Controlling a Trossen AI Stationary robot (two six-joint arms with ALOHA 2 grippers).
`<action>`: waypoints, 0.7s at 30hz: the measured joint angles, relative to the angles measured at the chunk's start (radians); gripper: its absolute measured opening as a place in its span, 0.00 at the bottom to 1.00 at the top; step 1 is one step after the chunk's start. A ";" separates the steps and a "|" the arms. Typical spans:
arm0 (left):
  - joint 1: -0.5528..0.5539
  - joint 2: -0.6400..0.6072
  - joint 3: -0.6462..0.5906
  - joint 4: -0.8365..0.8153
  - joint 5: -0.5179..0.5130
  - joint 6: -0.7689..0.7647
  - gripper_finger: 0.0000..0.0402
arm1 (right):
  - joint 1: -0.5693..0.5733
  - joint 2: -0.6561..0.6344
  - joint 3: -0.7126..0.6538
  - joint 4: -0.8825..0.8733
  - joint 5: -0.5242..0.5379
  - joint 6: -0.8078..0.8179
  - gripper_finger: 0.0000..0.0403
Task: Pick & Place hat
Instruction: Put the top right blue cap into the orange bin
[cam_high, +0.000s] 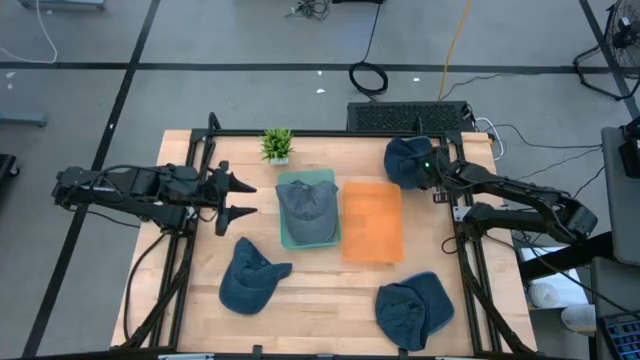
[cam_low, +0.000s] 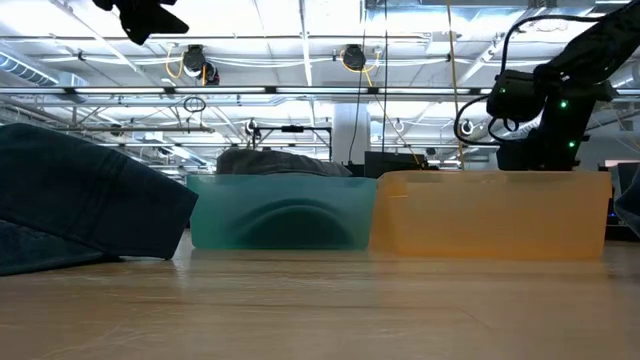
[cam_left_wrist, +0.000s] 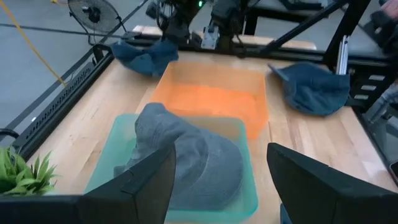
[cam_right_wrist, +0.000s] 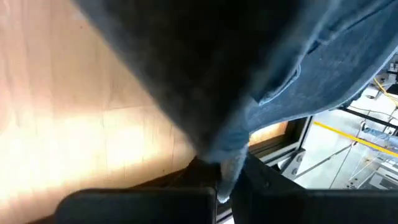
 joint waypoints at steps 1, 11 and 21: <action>0.000 0.000 0.000 -0.007 -0.001 0.000 0.64 | 0.000 -0.007 0.007 -0.003 0.000 0.000 0.01; 0.000 0.006 0.000 -0.003 0.001 -0.052 0.64 | -0.002 -0.146 0.032 0.098 0.005 0.050 0.00; 0.000 0.006 0.001 -0.005 0.001 -0.051 0.64 | 0.004 -0.299 0.033 0.254 -0.166 0.167 0.00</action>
